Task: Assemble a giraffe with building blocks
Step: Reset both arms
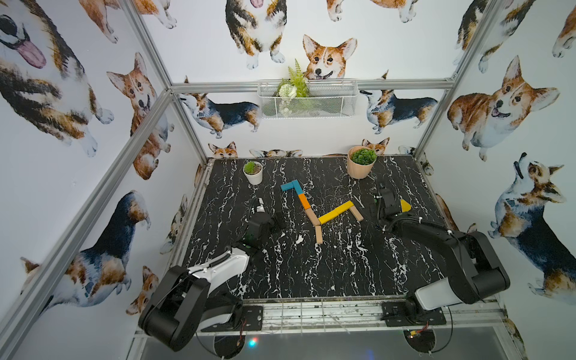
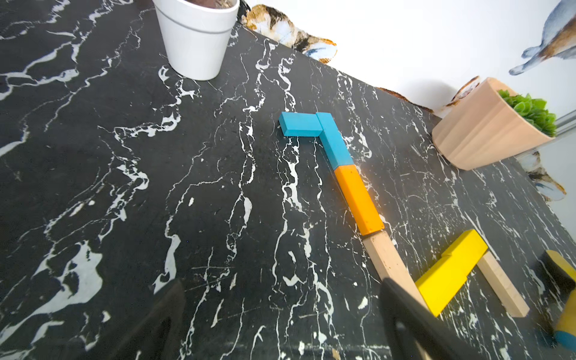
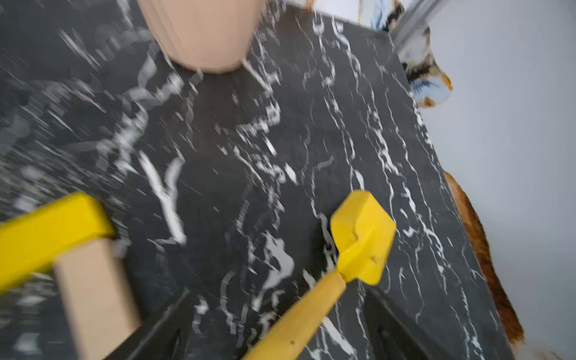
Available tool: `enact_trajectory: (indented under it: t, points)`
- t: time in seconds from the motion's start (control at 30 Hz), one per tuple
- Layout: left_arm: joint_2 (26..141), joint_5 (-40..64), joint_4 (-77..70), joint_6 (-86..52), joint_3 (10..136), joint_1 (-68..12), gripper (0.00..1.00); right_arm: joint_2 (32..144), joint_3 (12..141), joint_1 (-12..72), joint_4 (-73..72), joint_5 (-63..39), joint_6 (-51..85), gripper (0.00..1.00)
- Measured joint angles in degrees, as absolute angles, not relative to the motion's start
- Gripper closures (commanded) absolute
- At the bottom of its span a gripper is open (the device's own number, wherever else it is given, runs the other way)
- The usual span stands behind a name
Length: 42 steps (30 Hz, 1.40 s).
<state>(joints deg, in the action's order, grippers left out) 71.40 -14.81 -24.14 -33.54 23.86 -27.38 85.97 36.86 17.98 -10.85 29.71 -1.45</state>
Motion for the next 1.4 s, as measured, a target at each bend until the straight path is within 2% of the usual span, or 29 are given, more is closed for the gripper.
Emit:
enact_trajectory:
  t: [0.13, 0.23, 0.27, 0.43, 0.7, 0.93, 1.07, 1.2, 1.4]
  points:
    - [70.8, -16.0, -25.6, -33.5, 23.5, -27.4, 0.00, 86.8, 32.5, 13.6, -29.1, 28.0, -4.7, 0.11]
    - [70.8, -16.2, -25.8, -33.3, 23.5, -27.4, 0.00, 89.2, 29.7, 6.6, -40.0, 23.4, 0.4, 0.10]
    - [70.8, -16.2, -25.8, -33.0, 23.5, -27.4, 0.00, 90.3, 28.6, 5.1, -42.0, 22.0, 1.7, 0.00]
    - [71.3, -16.2, -26.2, -32.8, 23.6, -27.4, 0.00, 90.0, 26.3, 4.0, -47.9, 14.2, 2.9, 0.00]
    - [72.2, -16.2, -25.9, -32.6, 24.5, -27.4, 0.00, 81.3, 23.1, 4.4, -48.9, 12.0, 7.6, 0.00]
    - [72.4, -16.1, -25.7, -32.6, 24.8, -27.4, 0.00, 71.9, 28.3, 4.7, -35.5, 13.9, 6.5, 0.00]
    - [72.3, -16.1, -25.7, -32.6, 24.8, -27.4, 0.00, 73.9, 24.6, 4.2, -33.4, 15.1, 5.8, 0.00]
    - [72.2, -16.0, -25.7, -32.6, 24.8, -27.4, 0.00, 83.2, 16.4, 3.7, -41.7, 14.5, 4.9, 0.00]
    - [72.5, -16.7, -25.3, -30.9, 25.4, -27.4, 0.00, 83.0, 17.3, 2.5, -46.6, 12.2, 4.6, 0.00]
